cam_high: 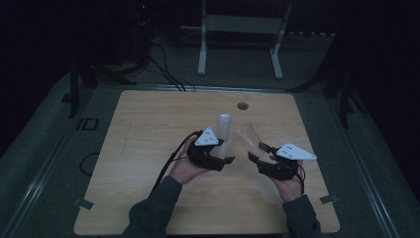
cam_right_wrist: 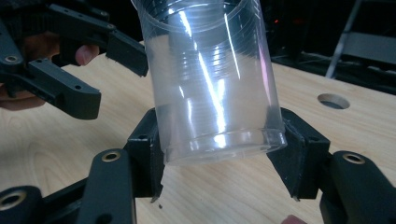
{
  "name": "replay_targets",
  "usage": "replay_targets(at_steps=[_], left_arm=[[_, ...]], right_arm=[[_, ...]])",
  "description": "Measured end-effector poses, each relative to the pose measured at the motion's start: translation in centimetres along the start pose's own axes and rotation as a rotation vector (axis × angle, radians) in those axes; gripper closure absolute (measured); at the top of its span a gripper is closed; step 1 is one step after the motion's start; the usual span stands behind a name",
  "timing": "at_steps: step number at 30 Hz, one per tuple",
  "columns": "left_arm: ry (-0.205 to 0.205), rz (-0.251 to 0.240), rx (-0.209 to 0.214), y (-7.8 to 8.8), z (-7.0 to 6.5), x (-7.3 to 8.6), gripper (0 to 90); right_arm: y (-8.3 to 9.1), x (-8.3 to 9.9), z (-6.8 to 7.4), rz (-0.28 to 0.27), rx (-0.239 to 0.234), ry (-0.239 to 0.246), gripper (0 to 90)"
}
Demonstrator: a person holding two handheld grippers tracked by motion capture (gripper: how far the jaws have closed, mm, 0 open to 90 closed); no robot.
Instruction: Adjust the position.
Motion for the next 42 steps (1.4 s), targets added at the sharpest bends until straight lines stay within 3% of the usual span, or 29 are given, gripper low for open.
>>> replay_targets(at_steps=[17, 33, 42], left_arm=[[0.054, -0.055, 0.024, -0.2, -0.3, -1.4, 27.2], [0.178, -0.109, 0.086, -0.7, -0.1, -2.3, 21.5], [0.206, -0.140, 0.120, -0.9, -0.4, -2.7, 19.3]], right_arm=[[0.0, 0.2, 0.2, -0.053, 0.051, -0.022, 41.7], [-0.2, 0.1, 0.6, -0.074, 0.056, -0.016, 41.7], [-0.4, 0.0, 1.1, -0.083, 0.051, -0.009, 41.7]])
Point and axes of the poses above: each handheld gripper's, and its own axes: y roughly backward along the jaws, x roughly out of its underside, z roughly to its left, the point moved 6 cm from there along -y, roughly forward along the jaws, and after that the axes turned 13 degrees about z, right-handed, at the moved point
